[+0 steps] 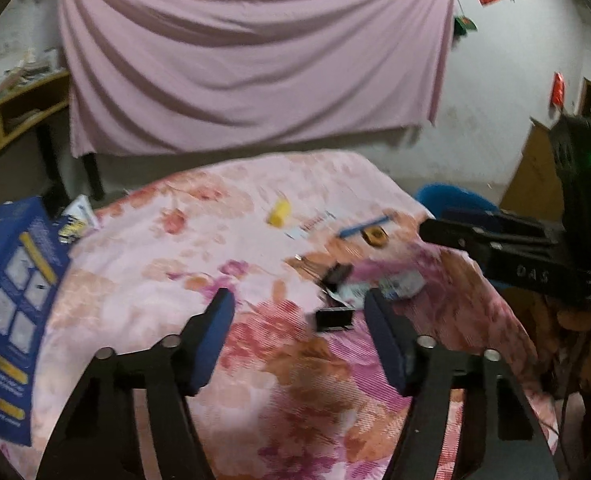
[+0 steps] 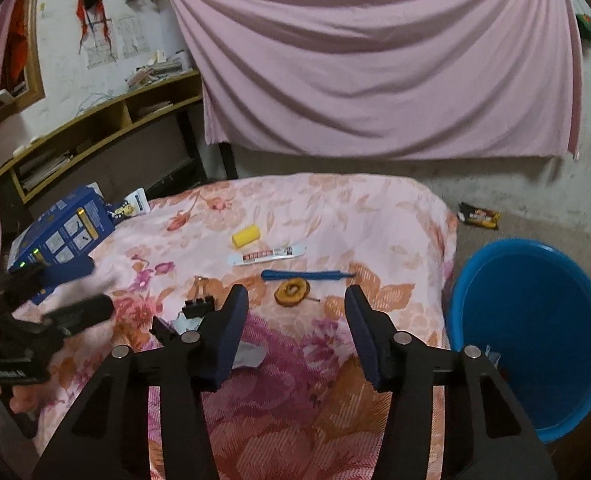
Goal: Collect trash
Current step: 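Grasp a black binder clip with the left tool while the right tool grasps the white tube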
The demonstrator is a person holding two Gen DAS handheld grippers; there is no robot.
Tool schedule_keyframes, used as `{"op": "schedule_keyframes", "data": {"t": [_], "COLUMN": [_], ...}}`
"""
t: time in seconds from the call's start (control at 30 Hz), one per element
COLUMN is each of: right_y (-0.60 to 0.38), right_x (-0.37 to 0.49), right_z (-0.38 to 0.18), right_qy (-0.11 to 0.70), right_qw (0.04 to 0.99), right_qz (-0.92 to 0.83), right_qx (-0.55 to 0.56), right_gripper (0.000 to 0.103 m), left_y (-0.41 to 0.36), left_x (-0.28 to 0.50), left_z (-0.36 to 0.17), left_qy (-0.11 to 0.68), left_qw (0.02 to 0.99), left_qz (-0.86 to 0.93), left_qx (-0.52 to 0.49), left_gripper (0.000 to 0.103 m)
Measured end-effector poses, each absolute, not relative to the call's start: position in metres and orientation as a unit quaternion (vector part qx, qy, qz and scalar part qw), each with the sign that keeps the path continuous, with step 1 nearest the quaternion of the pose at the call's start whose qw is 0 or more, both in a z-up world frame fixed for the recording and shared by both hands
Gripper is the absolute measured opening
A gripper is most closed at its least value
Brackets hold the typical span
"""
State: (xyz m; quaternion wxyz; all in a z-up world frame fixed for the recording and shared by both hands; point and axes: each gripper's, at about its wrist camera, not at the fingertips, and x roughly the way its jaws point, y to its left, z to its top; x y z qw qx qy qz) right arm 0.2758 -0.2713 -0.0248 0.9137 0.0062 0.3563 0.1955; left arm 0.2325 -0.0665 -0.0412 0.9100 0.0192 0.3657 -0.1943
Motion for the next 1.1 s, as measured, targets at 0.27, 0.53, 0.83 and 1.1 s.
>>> {"op": "schedule_keyframes", "data": {"t": [0.27, 0.53, 0.83, 1.1], "right_y": [-0.27, -0.264, -0.26, -0.243], "right_x": [0.285, 0.29, 0.292, 0.291], "right_z": [-0.034, -0.042, -0.046, -0.052], "right_qy": [0.388, 0.413, 0.425, 0.44], "right_qw": [0.898, 0.882, 0.87, 0.852], "right_qz": [0.208, 0.228, 0.251, 0.284], "right_qx": [0.01, 0.002, 0.002, -0.027], "right_gripper": [0.044, 0.044, 0.044, 0.044], "left_y": [-0.084, -0.093, -0.08, -0.061], "left_x": [0.249, 0.258, 0.251, 0.24], "left_z": [-0.06, -0.065, -0.062, -0.058], "left_qy": [0.422, 0.435, 0.431, 0.427], "left_qw": [0.879, 0.872, 0.878, 0.886], "left_qz": [-0.219, -0.217, -0.201, -0.17], "left_qx": [0.031, 0.053, 0.047, 0.056], "left_gripper": [0.033, 0.022, 0.022, 0.022]}}
